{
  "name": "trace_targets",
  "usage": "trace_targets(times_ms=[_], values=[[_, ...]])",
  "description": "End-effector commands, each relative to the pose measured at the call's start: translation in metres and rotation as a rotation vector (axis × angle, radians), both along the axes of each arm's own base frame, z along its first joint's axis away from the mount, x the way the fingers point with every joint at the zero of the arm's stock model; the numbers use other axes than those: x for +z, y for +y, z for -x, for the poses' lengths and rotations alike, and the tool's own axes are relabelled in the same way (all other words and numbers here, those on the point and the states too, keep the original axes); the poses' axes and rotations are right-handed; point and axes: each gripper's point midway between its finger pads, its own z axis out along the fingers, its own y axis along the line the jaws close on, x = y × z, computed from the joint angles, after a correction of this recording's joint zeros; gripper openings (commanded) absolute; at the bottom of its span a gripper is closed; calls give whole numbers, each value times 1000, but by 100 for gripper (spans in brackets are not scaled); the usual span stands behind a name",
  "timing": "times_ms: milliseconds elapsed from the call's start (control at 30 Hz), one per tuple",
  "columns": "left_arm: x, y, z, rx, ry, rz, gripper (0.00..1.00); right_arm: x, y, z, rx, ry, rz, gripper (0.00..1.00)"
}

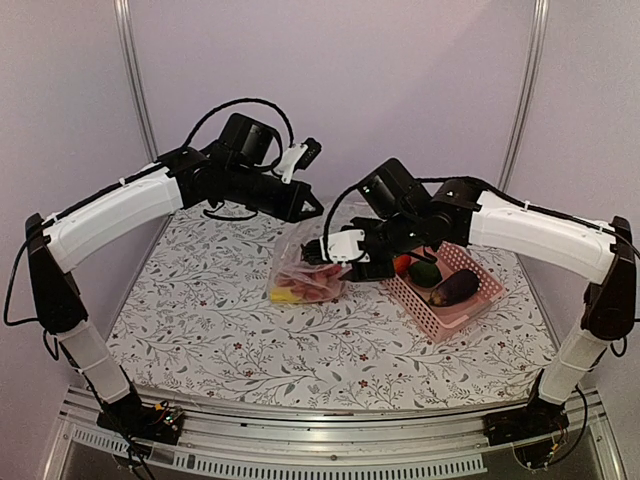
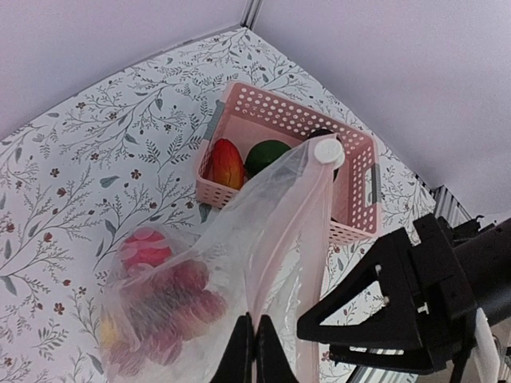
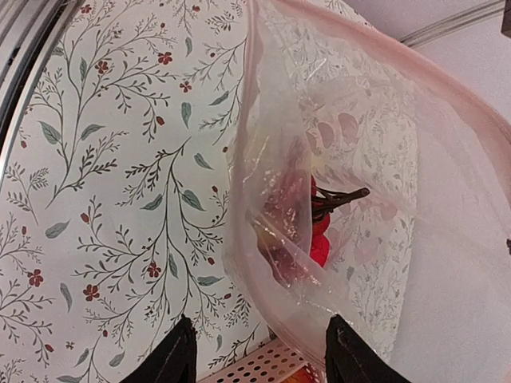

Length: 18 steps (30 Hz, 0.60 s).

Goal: Place the food in the zip-top bag and seal the zipper
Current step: Adjust the zipper food storage bag at the center of the board.

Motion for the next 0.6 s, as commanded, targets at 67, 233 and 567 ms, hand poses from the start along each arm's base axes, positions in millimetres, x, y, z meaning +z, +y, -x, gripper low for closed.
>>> trace_targets(times_ms=[67,233,567], values=[[3,4,1,-13,5,-8,0,-5,14,-11,17,-65,19,41],[1,7,0,-9,-4,-30,0,6,18,-20,-10,-144,15,11],[12,22,-13,30,-55,-88,0,78,27,-2,58,-151,-92,0]])
